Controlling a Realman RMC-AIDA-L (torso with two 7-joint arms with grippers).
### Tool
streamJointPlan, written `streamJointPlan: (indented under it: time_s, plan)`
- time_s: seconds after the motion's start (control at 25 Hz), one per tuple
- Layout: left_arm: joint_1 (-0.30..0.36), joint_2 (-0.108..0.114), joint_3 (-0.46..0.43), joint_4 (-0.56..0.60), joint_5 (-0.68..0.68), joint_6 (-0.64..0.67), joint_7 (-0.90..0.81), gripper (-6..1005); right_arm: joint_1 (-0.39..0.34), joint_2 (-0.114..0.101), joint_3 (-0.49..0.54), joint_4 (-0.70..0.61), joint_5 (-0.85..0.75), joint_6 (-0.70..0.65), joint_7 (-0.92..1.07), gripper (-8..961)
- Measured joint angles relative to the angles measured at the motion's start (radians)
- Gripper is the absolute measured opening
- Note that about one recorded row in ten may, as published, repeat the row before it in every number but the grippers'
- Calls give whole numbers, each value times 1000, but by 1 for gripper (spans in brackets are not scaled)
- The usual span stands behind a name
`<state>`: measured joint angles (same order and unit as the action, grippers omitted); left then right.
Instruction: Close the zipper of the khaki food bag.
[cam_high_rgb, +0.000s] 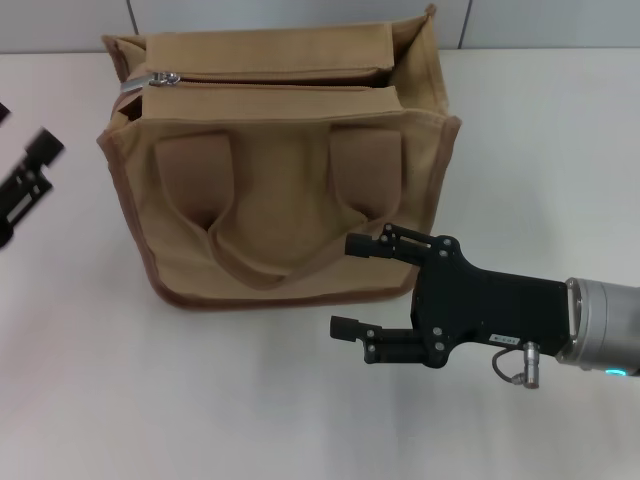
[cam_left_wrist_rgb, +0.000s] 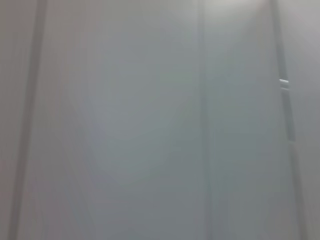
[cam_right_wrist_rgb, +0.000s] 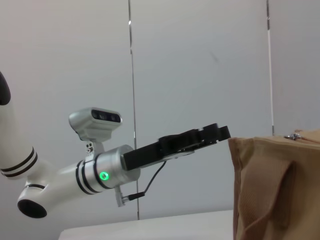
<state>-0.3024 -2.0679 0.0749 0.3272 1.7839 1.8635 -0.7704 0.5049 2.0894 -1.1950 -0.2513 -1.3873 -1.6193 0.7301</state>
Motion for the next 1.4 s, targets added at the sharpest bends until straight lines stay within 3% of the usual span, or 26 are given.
streamJointPlan:
  time_s: [0.2, 0.36, 0.48, 0.56, 0.68, 1.16, 1.4]
  plan:
    - [-49, -1, -49, -38, -13, -121, -3, 717, -1, 0, 0, 32, 6, -2, -9, 828]
    - [-95, -1, 24, -32, 25, -248, -19, 717, -3, 0, 0, 54, 6, 3, -9, 828]
    - [-103, 1, 79, -24, 27, -272, -19, 716, -4, 1, 0, 64, 8, 7, -10, 828]
    - [-107, 2, 188, 26, 28, -276, -27, 716, -4, 1, 0, 69, 12, 8, -10, 828]
    - [-110, -1, 226, 52, 15, -272, -31, 716, -4, 2, 0, 71, 16, 8, -10, 828]
    - [-160, -6, 231, 2, -175, -303, -22, 714, -4, 3, 1, 94, 19, 10, -11, 829]
    - [-159, -6, 231, -8, -184, -299, -21, 713, -5, 3, 2, 95, 20, 10, -11, 829]
